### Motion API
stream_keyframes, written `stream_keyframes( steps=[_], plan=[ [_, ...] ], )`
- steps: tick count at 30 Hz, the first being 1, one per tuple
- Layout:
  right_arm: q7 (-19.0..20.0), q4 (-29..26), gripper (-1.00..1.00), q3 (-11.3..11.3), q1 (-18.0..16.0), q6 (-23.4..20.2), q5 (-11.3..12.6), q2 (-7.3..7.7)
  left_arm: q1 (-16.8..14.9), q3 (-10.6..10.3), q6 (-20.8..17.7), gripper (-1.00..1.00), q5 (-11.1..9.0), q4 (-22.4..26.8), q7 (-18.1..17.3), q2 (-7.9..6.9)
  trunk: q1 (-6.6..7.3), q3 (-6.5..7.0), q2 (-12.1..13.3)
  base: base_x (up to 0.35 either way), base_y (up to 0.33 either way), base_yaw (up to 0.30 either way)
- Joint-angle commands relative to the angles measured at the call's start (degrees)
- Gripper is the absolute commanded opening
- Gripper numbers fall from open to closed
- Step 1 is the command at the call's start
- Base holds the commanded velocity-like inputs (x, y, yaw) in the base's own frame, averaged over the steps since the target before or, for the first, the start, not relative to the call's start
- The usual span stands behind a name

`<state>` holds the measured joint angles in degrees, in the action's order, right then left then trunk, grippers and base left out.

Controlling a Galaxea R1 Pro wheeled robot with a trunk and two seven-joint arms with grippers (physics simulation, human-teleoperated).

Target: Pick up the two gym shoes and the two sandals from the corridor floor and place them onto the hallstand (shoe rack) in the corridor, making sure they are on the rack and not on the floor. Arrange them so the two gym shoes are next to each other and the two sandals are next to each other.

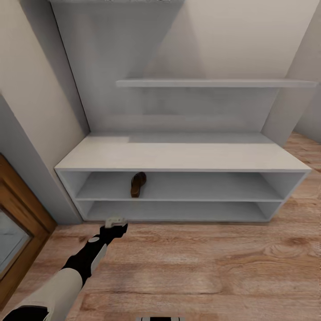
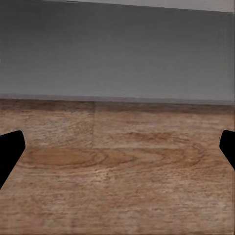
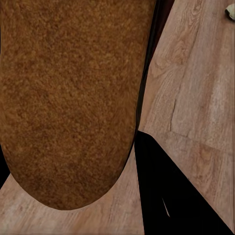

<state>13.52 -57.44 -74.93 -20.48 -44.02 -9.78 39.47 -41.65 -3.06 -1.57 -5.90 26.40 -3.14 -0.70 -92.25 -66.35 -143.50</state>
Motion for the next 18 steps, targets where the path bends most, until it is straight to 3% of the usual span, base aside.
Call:
stream_keyframes(
  steps=[1, 7, 18],
  plan=[
    [0.3, -0.1, -1.00, -0.1, -0.1, -0.3, -0.4, 0.00, 0.0, -0.3, -0.1, 1.00, -0.6, 0.0, -0.1, -0.01, 0.04, -0.04, 0.0, -0.283, 0.000, 0.000],
    [0.3, -0.1, -1.00, -0.1, -0.1, -0.3, -0.4, -0.01, 0.0, -0.3, -0.1, 1.00, -0.6, 0.0, -0.2, 0.07, 0.04, -0.04, 0.0, -0.301, 0.085, 0.000],
    [0.2, -0.1, -1.00, -0.2, -0.1, -0.4, -0.4, -0.01, 0.0, -0.3, -0.1, 1.00, -0.7, 0.0, -0.2, 0.08, 0.04, -0.04, 0.0, -0.263, 0.205, 0.000]
  ],
)
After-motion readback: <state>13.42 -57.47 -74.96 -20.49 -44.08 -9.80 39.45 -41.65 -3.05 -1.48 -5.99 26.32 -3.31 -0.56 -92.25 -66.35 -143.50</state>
